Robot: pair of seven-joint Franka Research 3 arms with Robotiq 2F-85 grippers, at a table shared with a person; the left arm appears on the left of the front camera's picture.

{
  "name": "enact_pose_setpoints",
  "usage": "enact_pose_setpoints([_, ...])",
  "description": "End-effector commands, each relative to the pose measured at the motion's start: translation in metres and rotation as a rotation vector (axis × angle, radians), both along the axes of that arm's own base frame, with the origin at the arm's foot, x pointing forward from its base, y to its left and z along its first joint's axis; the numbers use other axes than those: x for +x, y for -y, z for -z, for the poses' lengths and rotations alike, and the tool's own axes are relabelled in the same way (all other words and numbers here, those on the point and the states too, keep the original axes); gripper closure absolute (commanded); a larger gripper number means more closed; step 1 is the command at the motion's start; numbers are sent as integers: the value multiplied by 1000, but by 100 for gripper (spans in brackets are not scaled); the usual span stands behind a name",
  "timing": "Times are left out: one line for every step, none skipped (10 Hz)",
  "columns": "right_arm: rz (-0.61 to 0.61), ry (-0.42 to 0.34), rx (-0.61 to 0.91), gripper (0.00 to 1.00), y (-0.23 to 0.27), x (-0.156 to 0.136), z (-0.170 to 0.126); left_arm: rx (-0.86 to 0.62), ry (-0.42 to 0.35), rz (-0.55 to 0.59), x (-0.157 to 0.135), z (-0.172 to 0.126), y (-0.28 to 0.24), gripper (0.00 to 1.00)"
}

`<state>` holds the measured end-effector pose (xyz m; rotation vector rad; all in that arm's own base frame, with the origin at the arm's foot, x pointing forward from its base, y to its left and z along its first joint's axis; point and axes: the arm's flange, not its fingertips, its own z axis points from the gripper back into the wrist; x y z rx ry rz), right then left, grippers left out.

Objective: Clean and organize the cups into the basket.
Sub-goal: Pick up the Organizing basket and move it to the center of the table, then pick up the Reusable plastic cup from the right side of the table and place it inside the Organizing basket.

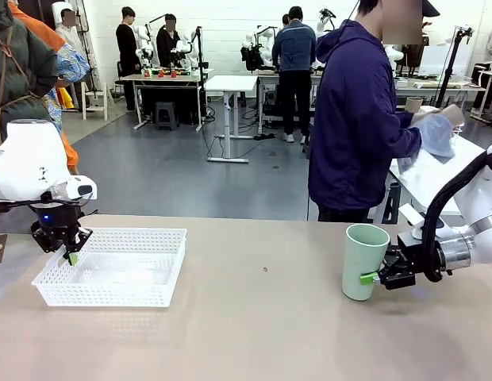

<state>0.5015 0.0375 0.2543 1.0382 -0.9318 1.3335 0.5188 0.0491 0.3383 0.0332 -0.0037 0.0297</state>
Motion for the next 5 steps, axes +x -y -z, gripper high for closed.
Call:
enact_pose_setpoints([51, -3, 6, 95, -2, -9, -40, -14, -59, -64, -4, -20, 31, 100])
enact_pose_setpoints([33, 7, 14, 95, -4, -15, -69, 6, -65, -81, -9, -29, 49, 100])
enact_pose_setpoints([34, 28, 13, 95, -5, -20, -101, 16, -64, -87, -12, -37, 65, 100])
enact_pose_setpoints([47, 24, 6, 95, -9, -23, -135, 28, -70, -125, -12, -44, 85, 100])
enact_pose_setpoints([57, 39, 1, 95, -13, -26, -162, 39, -79, -155, -10, -47, 106, 100])
